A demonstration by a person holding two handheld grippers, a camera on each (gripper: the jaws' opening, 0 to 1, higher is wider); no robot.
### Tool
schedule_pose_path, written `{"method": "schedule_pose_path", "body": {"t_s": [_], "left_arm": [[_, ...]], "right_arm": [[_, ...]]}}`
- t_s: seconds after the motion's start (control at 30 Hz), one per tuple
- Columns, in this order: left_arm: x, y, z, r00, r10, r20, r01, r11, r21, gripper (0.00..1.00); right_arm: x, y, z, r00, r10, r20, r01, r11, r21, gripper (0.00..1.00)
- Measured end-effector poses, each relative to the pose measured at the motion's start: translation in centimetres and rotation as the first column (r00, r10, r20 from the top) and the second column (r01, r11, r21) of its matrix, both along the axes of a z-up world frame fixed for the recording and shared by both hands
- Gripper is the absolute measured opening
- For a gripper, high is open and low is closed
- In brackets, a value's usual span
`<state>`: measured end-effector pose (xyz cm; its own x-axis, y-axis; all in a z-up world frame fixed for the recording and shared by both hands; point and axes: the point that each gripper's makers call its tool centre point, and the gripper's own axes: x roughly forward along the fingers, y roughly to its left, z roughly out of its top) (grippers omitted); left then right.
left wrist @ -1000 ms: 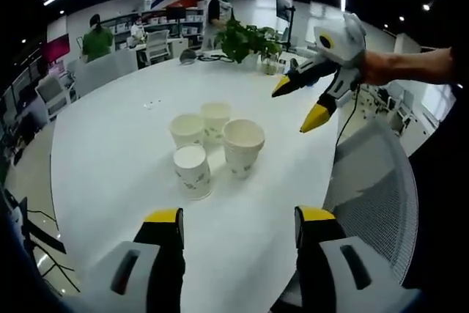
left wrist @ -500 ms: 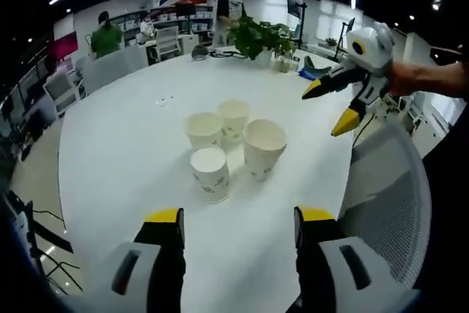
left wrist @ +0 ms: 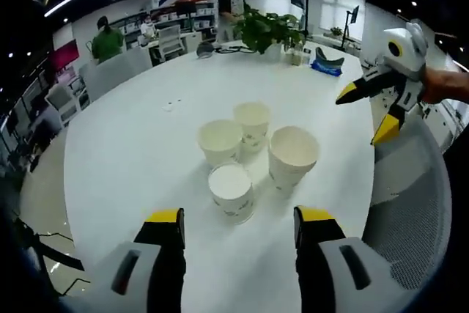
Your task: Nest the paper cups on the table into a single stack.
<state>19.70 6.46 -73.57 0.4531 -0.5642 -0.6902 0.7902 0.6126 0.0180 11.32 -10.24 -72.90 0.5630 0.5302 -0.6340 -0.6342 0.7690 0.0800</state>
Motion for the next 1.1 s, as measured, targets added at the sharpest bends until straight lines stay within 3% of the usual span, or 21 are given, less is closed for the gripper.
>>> {"method": "schedule_pose_path", "body": {"t_s": [0.47,0.63,0.77,1.03,1.1], "left_arm": [[3.0,-2.8,-1.9,0.998,-0.064,-0.023,0.065,0.996,0.054,0.54],[3.2,-3.5,-3.7,0.994,-0.099,-0.050,0.103,0.990,0.093,0.54],[3.4,-4.2,-4.4,0.993,-0.068,-0.096,0.075,0.995,0.066,0.54],[4.5,-4.3,-6.8,0.992,-0.054,-0.115,0.068,0.991,0.117,0.52],[4.5,-4.0,-6.9,0.992,-0.048,-0.119,0.063,0.990,0.129,0.46]], "right_arm": [[-1.2,-0.6,-0.3,0.998,-0.064,0.008,0.064,0.998,0.007,0.62],[-1.5,-1.0,-0.4,0.995,-0.102,0.002,0.102,0.994,0.038,0.62],[-1.6,-1.0,-0.6,0.994,-0.109,-0.003,0.109,0.993,0.040,0.62],[-1.9,-0.9,-0.9,0.993,-0.115,-0.016,0.116,0.992,0.042,0.62],[-2.0,-0.8,-0.7,0.993,-0.116,-0.017,0.116,0.992,0.048,0.62]]}}
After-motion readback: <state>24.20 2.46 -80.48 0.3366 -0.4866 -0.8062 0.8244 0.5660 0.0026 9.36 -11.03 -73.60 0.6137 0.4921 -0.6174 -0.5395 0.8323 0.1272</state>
